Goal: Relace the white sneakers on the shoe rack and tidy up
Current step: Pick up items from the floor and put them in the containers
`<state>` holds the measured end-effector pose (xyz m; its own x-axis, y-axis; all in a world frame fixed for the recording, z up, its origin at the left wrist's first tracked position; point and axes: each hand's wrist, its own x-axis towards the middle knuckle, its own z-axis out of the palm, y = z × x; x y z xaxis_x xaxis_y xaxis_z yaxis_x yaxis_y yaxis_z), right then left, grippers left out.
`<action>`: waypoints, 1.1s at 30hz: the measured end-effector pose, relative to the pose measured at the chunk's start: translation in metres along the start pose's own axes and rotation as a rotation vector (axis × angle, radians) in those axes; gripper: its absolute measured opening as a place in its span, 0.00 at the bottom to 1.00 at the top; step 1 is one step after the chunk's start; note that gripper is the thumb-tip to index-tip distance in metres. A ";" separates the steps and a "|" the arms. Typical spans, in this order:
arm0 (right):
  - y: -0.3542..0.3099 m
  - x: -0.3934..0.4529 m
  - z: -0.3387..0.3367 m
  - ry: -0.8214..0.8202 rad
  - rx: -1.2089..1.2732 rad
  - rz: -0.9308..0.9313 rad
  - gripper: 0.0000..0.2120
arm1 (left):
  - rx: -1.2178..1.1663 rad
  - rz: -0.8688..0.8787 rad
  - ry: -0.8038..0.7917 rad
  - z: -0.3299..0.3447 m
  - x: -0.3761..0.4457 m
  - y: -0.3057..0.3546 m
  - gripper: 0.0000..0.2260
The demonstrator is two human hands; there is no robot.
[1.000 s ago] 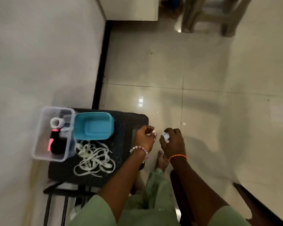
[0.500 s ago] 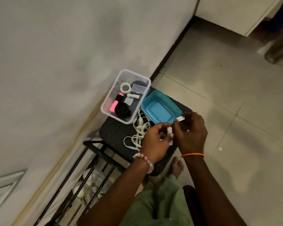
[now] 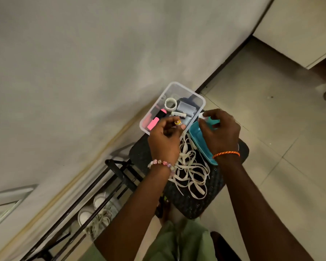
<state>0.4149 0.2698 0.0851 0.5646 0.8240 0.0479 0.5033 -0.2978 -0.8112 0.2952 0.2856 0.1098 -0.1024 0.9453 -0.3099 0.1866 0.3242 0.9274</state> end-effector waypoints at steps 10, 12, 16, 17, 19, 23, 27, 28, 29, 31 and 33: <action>-0.015 0.078 0.025 -0.333 -0.251 -0.134 0.05 | 0.447 0.225 -0.007 0.012 0.060 -0.012 0.08; -0.016 0.082 0.028 -0.397 -0.306 -0.176 0.06 | 0.589 0.272 -0.048 0.014 0.062 -0.018 0.05; -0.015 0.083 0.038 -0.531 -0.430 -0.279 0.07 | 0.881 0.337 -0.051 0.015 0.064 -0.032 0.05; -0.015 0.081 0.040 -0.563 -0.466 -0.296 0.08 | 0.906 0.332 -0.054 0.014 0.063 -0.033 0.05; -0.013 0.077 0.042 -0.626 -0.556 -0.325 0.09 | 0.904 0.310 -0.058 0.013 0.061 -0.035 0.05; -0.013 0.072 0.038 -0.670 -0.618 -0.329 0.09 | 0.914 0.283 -0.055 0.013 0.060 -0.036 0.04; -0.017 0.069 0.035 -0.720 -0.640 -0.311 0.10 | 0.893 0.282 -0.047 0.011 0.057 -0.039 0.05; -0.019 0.069 0.034 -0.730 -0.646 -0.311 0.10 | 0.871 0.292 -0.030 0.011 0.056 -0.039 0.05; -0.020 0.069 0.034 -0.740 -0.651 -0.315 0.10 | 0.858 0.301 -0.013 0.010 0.056 -0.038 0.05; -0.020 0.067 0.037 -0.776 -0.676 -0.314 0.11 | 0.853 0.299 0.014 0.009 0.054 -0.040 0.05; -0.020 0.066 0.042 -0.813 -0.734 -0.296 0.12 | 0.858 0.297 0.026 0.008 0.053 -0.041 0.05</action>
<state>0.4138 0.3505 0.0801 -0.0976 0.8981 -0.4289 0.9596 -0.0294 -0.2799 0.2897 0.3231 0.0539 0.0461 0.9966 -0.0680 0.8716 -0.0069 0.4902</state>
